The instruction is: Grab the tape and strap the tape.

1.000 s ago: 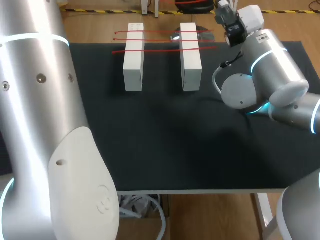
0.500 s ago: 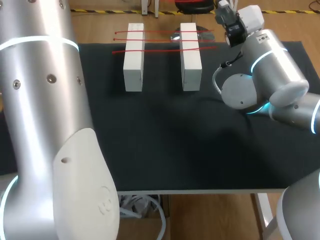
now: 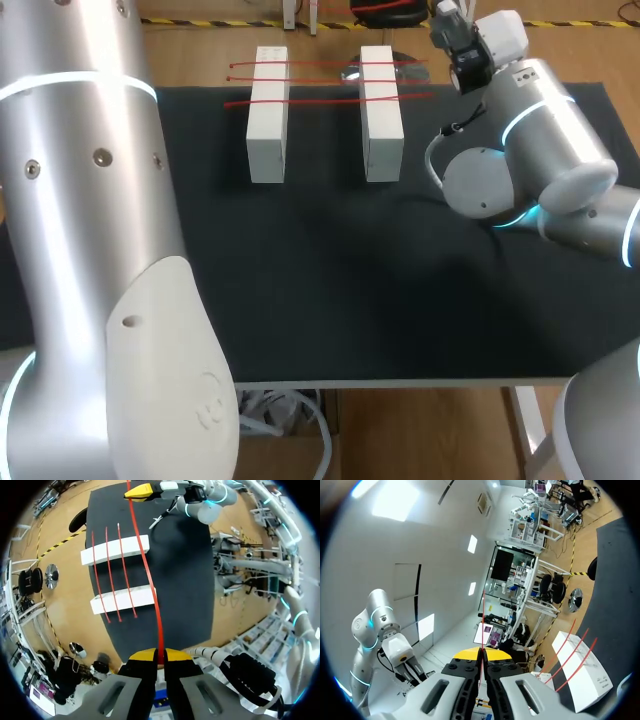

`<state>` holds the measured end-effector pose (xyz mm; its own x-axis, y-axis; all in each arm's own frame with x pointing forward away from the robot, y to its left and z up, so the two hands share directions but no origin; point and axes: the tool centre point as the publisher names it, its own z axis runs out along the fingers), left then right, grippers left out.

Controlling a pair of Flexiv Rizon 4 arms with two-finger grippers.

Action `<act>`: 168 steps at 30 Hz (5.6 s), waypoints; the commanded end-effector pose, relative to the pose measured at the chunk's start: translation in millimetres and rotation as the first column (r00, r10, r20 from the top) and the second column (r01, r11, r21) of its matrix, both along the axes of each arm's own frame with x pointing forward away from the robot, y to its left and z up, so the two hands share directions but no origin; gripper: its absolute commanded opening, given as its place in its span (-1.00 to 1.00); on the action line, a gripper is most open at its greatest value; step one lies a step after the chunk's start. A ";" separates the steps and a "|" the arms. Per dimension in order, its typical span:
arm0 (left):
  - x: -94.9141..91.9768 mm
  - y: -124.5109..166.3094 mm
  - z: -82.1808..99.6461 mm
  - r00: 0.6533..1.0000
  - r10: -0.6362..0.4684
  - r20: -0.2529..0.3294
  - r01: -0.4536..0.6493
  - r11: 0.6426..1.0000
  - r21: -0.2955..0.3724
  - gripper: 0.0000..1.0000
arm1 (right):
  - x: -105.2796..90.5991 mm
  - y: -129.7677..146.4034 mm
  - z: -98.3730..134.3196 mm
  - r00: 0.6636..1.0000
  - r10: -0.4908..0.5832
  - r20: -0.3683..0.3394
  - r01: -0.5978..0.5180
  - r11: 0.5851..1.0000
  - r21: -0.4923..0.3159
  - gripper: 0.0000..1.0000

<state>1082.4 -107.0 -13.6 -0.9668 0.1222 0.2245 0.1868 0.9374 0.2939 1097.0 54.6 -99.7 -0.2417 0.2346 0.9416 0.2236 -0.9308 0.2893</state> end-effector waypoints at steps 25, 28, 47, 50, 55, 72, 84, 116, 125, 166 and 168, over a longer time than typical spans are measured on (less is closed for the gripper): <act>1.7 -31.9 3.0 0.975 0.053 -0.215 -0.036 0.996 0.081 -1.00 | 0.4 0.0 0.8 1.000 0.000 -0.003 0.000 1.000 -0.001 -1.00; 7.1 -37.7 0.9 0.973 0.064 -0.222 -0.048 0.996 0.077 -1.00 | 0.4 0.0 0.8 1.000 0.000 -0.003 0.000 1.000 -0.001 -1.00; 5.7 -57.3 -1.1 0.935 0.179 -0.305 -0.166 0.984 0.068 -1.00 | 0.4 0.0 0.8 1.000 0.000 -0.003 0.000 1.000 -0.001 -1.00; 4.2 -61.7 -3.4 0.933 0.178 -0.312 -0.166 0.984 0.064 -1.00 | 0.4 0.0 0.8 1.000 0.000 -0.003 0.000 1.000 -0.001 -1.00; 4.7 -63.5 -4.9 0.931 0.183 -0.316 -0.171 0.983 0.064 -1.00 | 0.4 0.0 0.8 1.000 0.000 -0.003 0.000 1.000 -0.001 -1.00; 4.3 -73.4 -9.7 0.935 0.194 -0.297 -0.183 0.981 0.066 -1.00 | 0.4 0.0 0.8 1.000 0.000 -0.003 0.000 1.000 -0.001 -1.00; -6.5 -53.6 -6.0 0.907 0.302 -0.294 -0.295 0.953 0.071 -1.00 | 0.4 0.0 0.8 1.000 0.000 -0.003 0.000 1.000 -0.001 -1.00; -5.0 -57.1 -7.0 0.925 0.268 -0.270 -0.264 0.963 0.053 -1.00 | -4.1 -0.3 1.9 0.999 -0.034 -0.030 0.032 0.996 -0.078 -1.00; -5.0 -57.1 -7.0 0.925 0.268 -0.270 -0.264 0.963 0.053 -1.00 | -7.9 -2.4 2.6 0.952 -0.228 -0.202 0.106 0.869 -0.483 -1.00; -5.0 -57.1 -7.0 0.925 0.268 -0.270 -0.264 0.963 0.053 -1.00 | -1.1 7.5 18.3 0.958 -0.232 0.170 0.246 0.354 -0.902 -1.00; -5.0 -57.1 -7.0 0.925 0.268 -0.270 -0.264 0.963 0.053 -1.00 | -1.1 7.5 18.3 0.958 -0.232 0.170 0.246 0.354 -0.902 -1.00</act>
